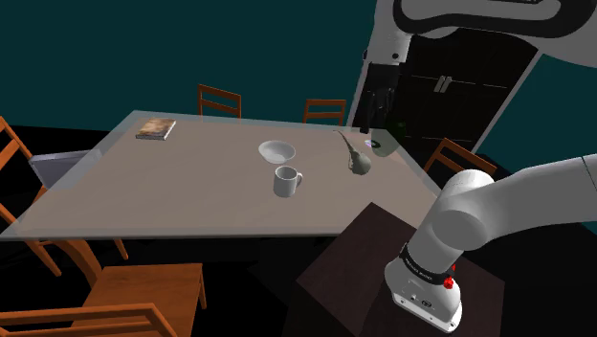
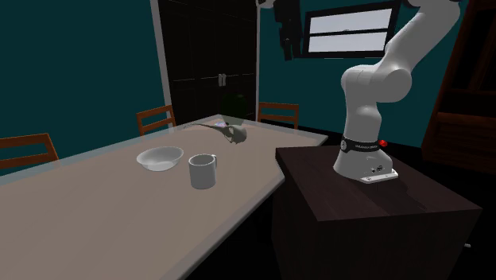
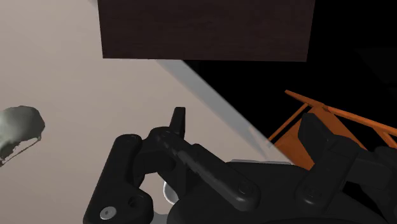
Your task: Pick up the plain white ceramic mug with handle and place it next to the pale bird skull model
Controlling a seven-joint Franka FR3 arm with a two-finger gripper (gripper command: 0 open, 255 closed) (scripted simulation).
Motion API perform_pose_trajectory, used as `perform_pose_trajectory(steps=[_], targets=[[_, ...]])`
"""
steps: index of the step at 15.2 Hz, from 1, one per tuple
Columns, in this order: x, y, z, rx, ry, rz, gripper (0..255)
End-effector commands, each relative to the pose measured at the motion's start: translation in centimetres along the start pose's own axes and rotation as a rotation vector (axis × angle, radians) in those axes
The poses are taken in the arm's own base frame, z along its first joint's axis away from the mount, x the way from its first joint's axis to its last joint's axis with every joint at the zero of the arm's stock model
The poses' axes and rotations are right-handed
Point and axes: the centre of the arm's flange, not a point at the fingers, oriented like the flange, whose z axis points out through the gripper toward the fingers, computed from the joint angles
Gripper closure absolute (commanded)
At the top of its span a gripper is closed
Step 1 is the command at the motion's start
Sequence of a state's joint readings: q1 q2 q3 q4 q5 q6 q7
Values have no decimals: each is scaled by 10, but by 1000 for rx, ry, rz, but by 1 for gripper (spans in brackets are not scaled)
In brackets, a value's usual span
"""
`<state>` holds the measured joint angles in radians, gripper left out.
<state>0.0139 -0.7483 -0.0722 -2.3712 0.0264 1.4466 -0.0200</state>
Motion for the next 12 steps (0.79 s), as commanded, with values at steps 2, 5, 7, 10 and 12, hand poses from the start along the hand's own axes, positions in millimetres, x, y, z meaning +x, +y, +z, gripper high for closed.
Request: perform_pose_trajectory(steps=[2,5,7,10,12], targets=[[9,0,9,-2,4,2,0],[37,0,35,-9,16,6,0],[56,0,52,-13,24,9,0],[85,0,77,-19,36,14,0],[104,0,94,-24,44,17,0]])
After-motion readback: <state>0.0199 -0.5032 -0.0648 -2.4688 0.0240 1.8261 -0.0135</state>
